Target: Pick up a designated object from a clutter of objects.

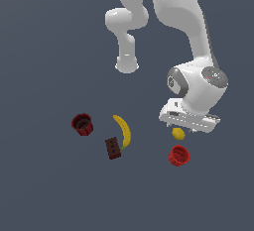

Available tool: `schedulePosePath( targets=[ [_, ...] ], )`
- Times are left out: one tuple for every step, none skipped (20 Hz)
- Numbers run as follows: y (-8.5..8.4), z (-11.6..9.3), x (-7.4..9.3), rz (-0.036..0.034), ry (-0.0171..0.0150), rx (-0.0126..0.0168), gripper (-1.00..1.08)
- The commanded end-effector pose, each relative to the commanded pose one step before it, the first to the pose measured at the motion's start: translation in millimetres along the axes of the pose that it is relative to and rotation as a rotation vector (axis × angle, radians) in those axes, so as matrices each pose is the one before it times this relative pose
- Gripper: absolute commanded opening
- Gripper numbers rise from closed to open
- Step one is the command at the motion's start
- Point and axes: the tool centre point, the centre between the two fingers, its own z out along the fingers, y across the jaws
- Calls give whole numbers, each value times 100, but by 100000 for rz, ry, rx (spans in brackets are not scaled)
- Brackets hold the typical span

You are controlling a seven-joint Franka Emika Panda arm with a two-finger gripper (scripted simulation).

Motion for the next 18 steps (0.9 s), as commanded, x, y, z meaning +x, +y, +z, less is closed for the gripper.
schedulePosePath(
  targets=[
    [-728,1035,-456,1647,134,-16,100],
    [-207,310,-160,425,5,-23,100],
    [-174,263,-138,358,4,-20,100],
    [-141,215,-115,292,4,-16,100],
    [-108,167,-90,229,3,-13,100],
    [-81,119,-69,154,2,-9,100],
    [-46,72,-39,97,2,-6,100],
    [-30,23,-27,0,0,0,100],
    [85,-90,22,-286,-105,-54,100],
    [-1,39,-2,0,0,0,100],
    [-3,117,-5,0,0,0,100],
    [-5,194,-9,0,0,0,100],
    [-6,271,-12,0,0,0,100],
    [23,333,9,65,23,9,100],
    [-8,422,-21,0,0,0,100],
    [22,482,0,65,23,9,100],
    [-8,567,-31,0,0,0,100],
    [21,595,-7,65,23,8,100]
  ],
)
